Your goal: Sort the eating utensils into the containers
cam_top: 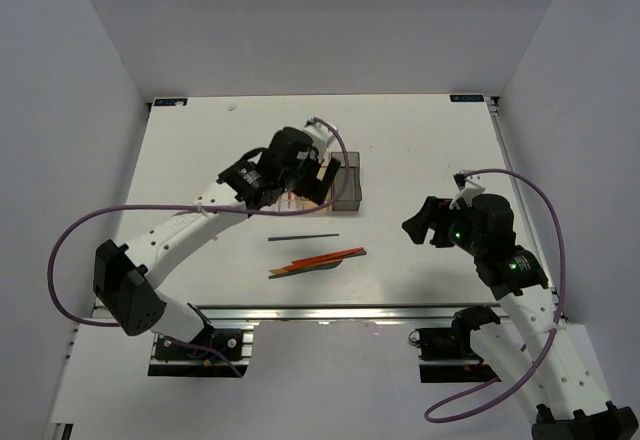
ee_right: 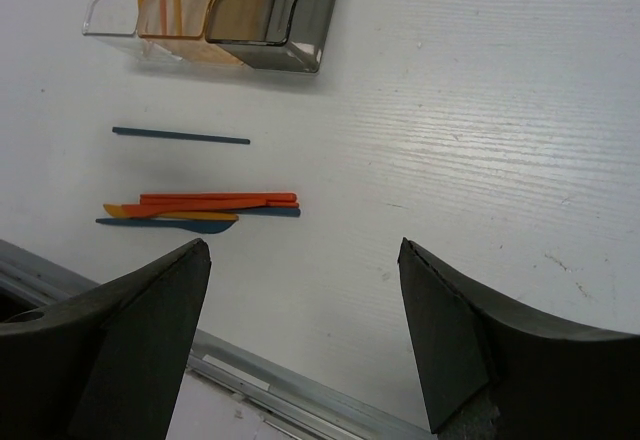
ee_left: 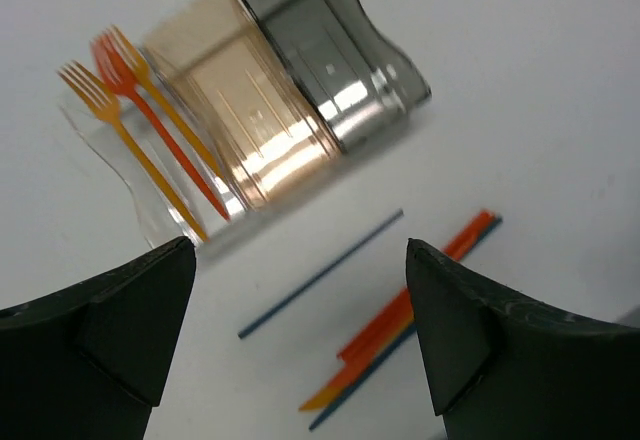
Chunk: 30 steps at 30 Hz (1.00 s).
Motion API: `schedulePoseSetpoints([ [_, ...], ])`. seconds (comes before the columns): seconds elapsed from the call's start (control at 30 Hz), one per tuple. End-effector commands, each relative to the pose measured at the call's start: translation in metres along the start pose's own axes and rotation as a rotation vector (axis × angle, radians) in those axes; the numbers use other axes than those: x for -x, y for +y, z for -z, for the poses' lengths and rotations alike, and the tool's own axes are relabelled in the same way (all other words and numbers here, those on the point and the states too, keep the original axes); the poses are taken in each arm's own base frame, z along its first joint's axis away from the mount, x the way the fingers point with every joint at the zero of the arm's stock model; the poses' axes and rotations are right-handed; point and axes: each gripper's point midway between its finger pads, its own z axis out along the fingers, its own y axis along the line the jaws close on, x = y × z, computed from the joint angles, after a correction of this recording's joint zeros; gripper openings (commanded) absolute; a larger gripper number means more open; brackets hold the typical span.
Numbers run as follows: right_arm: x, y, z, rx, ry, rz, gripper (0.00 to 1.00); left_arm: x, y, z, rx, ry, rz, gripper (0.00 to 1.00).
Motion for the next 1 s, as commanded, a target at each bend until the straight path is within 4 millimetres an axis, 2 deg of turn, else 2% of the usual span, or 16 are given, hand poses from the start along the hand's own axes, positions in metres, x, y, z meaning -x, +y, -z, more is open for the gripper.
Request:
schedulePoseSetpoints([
  [0.0,0.006,0.010,-0.002,0.051,-0.022,0.015,0.81,-0.057,-0.015,0.009,-0.061,0.144,-0.126,0.95],
  [0.03,0.008,0.011,-0.001,0.057,-0.028,0.016,0.82,-0.075,-0.018,0.006,-0.080,0.178,-0.195,0.95],
  [0.07,0.008,0.012,0.000,0.059,-0.030,0.018,0.82,-0.082,-0.025,0.004,-0.096,0.190,-0.225,0.95],
  [0.27,0.009,0.013,0.004,0.068,-0.041,0.028,0.82,-0.102,-0.050,-0.008,-0.215,0.274,-0.260,0.95],
  [0.37,0.005,0.015,0.002,0.083,-0.031,0.029,0.82,-0.124,-0.070,-0.010,-0.264,0.342,-0.327,0.95],
  [0.43,0.005,0.016,0.001,0.089,-0.027,0.028,0.82,-0.137,-0.065,-0.019,-0.205,0.389,-0.378,0.93],
  [0.67,0.006,0.019,0.003,0.107,-0.033,0.038,0.82,-0.168,-0.061,-0.047,-0.179,0.482,-0.441,0.82],
  [0.87,0.006,0.022,0.006,0.122,-0.045,0.045,0.82,-0.170,-0.055,-0.066,-0.179,0.493,-0.424,0.69],
  [0.97,0.006,0.024,0.007,0.131,-0.048,0.048,0.82,-0.173,-0.049,-0.071,-0.203,0.506,-0.402,0.68],
])
